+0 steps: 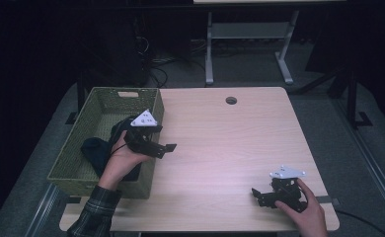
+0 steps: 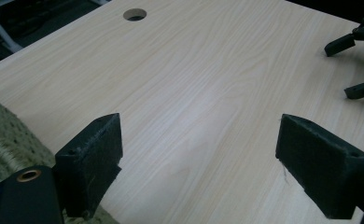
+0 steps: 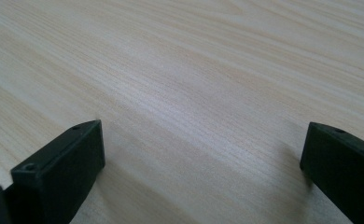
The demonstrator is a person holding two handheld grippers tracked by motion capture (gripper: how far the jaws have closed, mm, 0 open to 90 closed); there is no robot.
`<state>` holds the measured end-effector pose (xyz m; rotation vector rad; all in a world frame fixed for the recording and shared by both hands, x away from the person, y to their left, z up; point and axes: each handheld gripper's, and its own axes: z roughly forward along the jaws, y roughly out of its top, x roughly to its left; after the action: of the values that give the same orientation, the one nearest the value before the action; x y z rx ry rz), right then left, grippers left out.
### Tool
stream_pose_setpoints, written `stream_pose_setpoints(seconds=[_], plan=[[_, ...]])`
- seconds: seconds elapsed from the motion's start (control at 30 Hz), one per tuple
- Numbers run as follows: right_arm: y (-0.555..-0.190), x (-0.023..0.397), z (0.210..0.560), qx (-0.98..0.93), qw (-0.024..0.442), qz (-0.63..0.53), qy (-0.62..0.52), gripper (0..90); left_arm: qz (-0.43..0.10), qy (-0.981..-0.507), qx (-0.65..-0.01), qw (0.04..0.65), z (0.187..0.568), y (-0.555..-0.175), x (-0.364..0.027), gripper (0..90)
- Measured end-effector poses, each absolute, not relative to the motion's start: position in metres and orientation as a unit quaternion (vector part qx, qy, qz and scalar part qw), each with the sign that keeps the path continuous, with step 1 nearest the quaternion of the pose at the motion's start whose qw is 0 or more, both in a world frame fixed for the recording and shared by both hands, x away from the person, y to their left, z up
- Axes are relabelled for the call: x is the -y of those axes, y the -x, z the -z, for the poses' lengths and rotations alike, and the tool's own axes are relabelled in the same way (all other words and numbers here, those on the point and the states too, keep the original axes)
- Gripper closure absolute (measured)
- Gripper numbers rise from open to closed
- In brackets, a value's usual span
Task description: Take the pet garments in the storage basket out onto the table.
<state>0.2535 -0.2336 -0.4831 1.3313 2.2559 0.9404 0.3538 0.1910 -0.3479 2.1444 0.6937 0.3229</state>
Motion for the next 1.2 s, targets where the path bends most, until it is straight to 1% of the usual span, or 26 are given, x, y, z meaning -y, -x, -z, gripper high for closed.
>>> stream_pose_setpoints(seconds=[0.43,1.2], plan=[[-0.254,0.234,0.483,-0.798,0.178,-0.333,-0.471,0.0,-0.144,-0.848,-0.295,0.416,0.343,-0.359,-0.218,14.3],[-0.254,0.234,0.483,-0.798,0.178,-0.333,-0.471,0.0,-0.180,-0.827,-0.347,0.404,0.342,-0.369,-0.266,14.7]])
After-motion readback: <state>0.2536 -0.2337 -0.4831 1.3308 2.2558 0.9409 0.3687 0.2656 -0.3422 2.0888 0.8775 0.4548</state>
